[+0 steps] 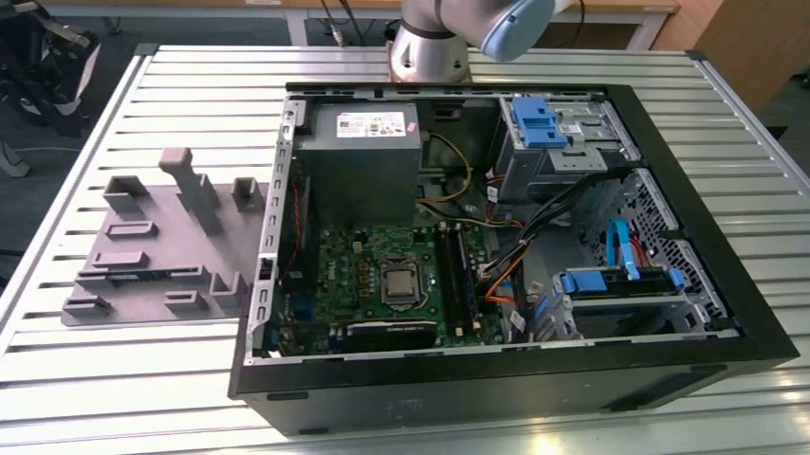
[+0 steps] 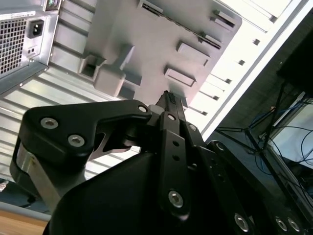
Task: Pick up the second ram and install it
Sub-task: 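Reach for the second ram, then pick up the second ram and move it above second insertion slot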
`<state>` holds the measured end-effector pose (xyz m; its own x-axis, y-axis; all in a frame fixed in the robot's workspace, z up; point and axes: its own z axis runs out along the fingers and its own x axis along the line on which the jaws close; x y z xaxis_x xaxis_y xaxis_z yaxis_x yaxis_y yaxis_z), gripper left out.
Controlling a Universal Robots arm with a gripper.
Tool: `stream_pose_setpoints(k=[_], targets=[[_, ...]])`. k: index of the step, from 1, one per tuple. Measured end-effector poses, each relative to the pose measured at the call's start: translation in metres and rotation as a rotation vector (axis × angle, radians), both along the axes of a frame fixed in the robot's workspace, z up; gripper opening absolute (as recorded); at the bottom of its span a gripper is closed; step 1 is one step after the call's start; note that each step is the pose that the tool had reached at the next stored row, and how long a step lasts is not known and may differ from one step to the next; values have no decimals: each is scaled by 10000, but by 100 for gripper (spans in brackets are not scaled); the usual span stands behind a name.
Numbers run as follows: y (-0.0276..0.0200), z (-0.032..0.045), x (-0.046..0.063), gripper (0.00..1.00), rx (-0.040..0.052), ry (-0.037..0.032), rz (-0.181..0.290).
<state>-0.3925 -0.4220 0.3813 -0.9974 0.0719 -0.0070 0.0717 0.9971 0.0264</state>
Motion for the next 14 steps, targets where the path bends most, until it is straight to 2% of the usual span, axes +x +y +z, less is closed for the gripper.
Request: stream_pose_setpoints(k=[7,14], targets=[[-1,-1,-142,11,0,10,-2],[-1,-1,-156,11,-1,10,-1]])
